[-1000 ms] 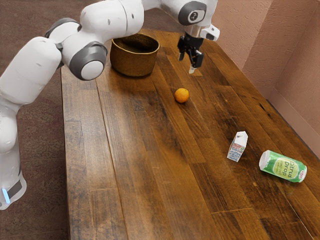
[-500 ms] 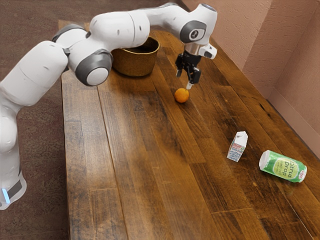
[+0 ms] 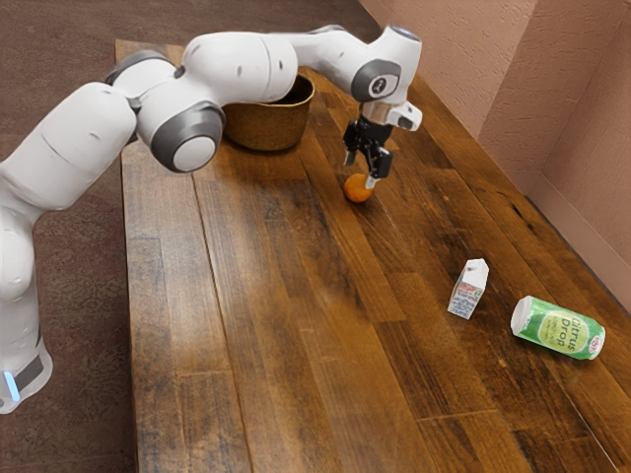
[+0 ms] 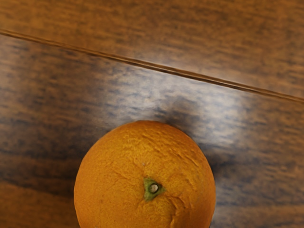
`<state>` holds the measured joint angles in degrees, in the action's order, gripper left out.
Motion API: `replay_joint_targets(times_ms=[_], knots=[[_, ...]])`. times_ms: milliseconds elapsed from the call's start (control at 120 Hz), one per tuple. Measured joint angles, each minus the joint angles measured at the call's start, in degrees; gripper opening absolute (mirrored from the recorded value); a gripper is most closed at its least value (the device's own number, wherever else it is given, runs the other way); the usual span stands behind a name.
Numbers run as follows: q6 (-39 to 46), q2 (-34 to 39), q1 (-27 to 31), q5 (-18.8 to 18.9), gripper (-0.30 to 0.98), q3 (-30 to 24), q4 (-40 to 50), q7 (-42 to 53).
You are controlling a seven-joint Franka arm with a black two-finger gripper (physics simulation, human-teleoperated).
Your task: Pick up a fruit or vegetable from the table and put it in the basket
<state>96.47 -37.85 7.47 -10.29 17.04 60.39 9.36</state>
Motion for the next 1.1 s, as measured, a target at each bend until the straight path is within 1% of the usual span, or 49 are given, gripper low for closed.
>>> replay_joint_targets(times_ms=[317,417,467,592,717,758,833,883,958,1033,1100], knots=[[0.5,-2.8,-0.2,-0.4,0.69,-0.3,-0.3,0.1],[0.6,-3.1,-0.1,-0.6,0.66,-0.4,-0.3,0.1],[0.6,-3.3,0.0,-0.9,0.61,-0.4,-0.3,0.2],[0.6,-3.2,-0.1,-1.4,0.38,-0.4,-0.4,0.2],[0.5,-2.0,-0.2,-1.2,0.27,-0.2,-0.8,0.1],[0.4,-0.8,-0.3,-1.1,0.22,-0.1,-0.8,0.2],[-0.1,2.3,0.3,-0.8,0.18,0.1,-2.0,0.4],[-1.1,3.2,1.8,-0.7,0.19,0.4,-4.8,0.5],[-3.2,3.8,3.3,-0.6,0.22,3.2,-8.9,0.9],[-5.0,4.4,5.8,-0.6,0.24,5.6,-11.0,1.3],[-6.0,4.5,8.2,-0.8,0.25,6.3,-12.7,1.6]])
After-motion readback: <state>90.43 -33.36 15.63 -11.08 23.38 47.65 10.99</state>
